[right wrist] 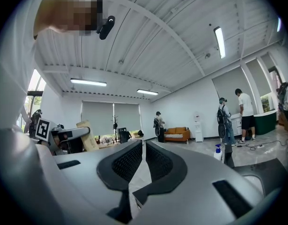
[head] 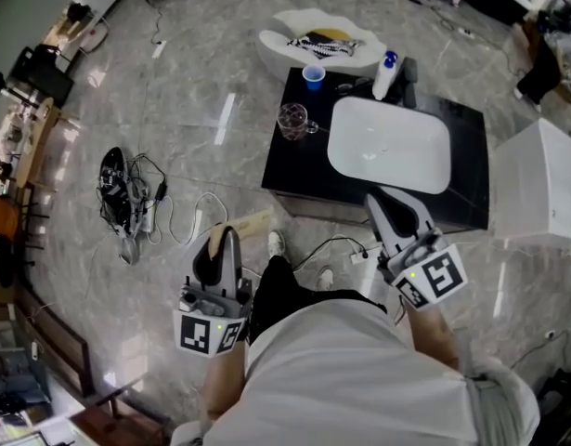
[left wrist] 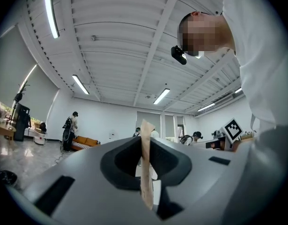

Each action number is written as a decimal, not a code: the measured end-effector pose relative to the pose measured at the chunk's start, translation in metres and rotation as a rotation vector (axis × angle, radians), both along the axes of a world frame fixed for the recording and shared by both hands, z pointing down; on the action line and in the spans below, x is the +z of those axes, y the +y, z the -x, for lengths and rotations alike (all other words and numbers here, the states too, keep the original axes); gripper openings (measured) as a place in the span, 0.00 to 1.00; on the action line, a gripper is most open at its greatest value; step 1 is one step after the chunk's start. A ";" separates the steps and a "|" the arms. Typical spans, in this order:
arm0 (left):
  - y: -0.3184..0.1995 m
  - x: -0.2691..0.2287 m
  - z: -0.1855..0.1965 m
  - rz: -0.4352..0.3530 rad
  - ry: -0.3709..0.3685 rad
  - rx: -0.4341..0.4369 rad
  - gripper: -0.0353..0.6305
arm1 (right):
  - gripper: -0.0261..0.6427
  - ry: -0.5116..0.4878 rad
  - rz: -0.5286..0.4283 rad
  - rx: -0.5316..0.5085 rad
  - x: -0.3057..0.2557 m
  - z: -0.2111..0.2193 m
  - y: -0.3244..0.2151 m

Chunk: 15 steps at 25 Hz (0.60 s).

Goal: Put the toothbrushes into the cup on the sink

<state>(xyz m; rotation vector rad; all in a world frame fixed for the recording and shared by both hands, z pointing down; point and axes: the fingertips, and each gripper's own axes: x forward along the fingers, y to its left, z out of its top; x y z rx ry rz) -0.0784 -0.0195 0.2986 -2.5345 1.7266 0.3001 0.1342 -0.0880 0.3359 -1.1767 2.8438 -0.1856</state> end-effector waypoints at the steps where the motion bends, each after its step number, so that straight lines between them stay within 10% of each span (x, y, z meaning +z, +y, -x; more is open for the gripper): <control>1: -0.005 0.000 -0.002 -0.006 0.002 0.012 0.12 | 0.11 0.005 -0.008 0.006 -0.001 -0.001 -0.003; 15: -0.080 -0.004 0.024 -0.032 0.016 0.089 0.12 | 0.11 0.019 -0.006 0.072 -0.009 0.024 -0.054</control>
